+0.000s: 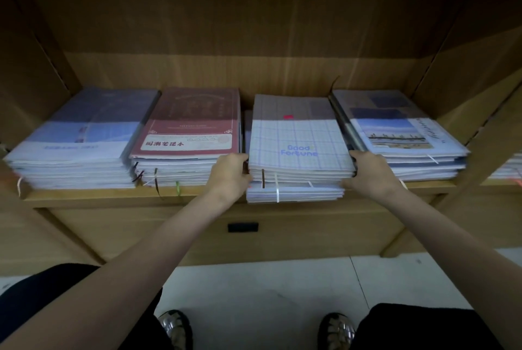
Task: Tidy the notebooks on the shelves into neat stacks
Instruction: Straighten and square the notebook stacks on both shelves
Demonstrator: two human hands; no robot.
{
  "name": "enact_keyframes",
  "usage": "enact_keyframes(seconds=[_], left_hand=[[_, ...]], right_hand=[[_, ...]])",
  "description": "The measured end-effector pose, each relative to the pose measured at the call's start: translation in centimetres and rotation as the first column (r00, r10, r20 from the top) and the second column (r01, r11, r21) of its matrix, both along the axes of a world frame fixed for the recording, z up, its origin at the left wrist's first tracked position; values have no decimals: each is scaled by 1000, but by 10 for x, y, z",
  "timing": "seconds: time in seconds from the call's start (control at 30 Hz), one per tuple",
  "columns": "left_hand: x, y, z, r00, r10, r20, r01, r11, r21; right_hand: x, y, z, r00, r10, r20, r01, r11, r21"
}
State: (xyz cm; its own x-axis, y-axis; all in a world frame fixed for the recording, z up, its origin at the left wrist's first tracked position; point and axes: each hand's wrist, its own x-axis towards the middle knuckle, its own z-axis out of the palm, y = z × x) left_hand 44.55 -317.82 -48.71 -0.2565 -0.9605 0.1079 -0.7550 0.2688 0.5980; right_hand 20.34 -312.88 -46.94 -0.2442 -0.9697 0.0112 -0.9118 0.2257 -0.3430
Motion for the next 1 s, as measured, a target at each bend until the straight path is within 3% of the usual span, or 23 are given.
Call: enact_keyframes(seconds=[0.17,0.27,0.4,0.77,1.0], left_hand=[[0,13,-13,999,-7,54,15,989,-146],[0,16,-17,1000,-11,-10,11,999,-30],[0,13,-12,986,72,-151,-64,996,56],[-3,6,-11,985,133,-111,-142,986,-82],[-1,5,-16,999,38,-1,-38,996,-76]], right_hand=[[2,-2,-2,997,-24,71,20,999,49],[-2,0,-2,986,-11,168,3,999,51],[-7,3,3,904,-38,426,25,999,37],[-5,-5,3,958,-5,287,10,1000,-15],[-3,-3,-2,990,59,128,-60,998,2]])
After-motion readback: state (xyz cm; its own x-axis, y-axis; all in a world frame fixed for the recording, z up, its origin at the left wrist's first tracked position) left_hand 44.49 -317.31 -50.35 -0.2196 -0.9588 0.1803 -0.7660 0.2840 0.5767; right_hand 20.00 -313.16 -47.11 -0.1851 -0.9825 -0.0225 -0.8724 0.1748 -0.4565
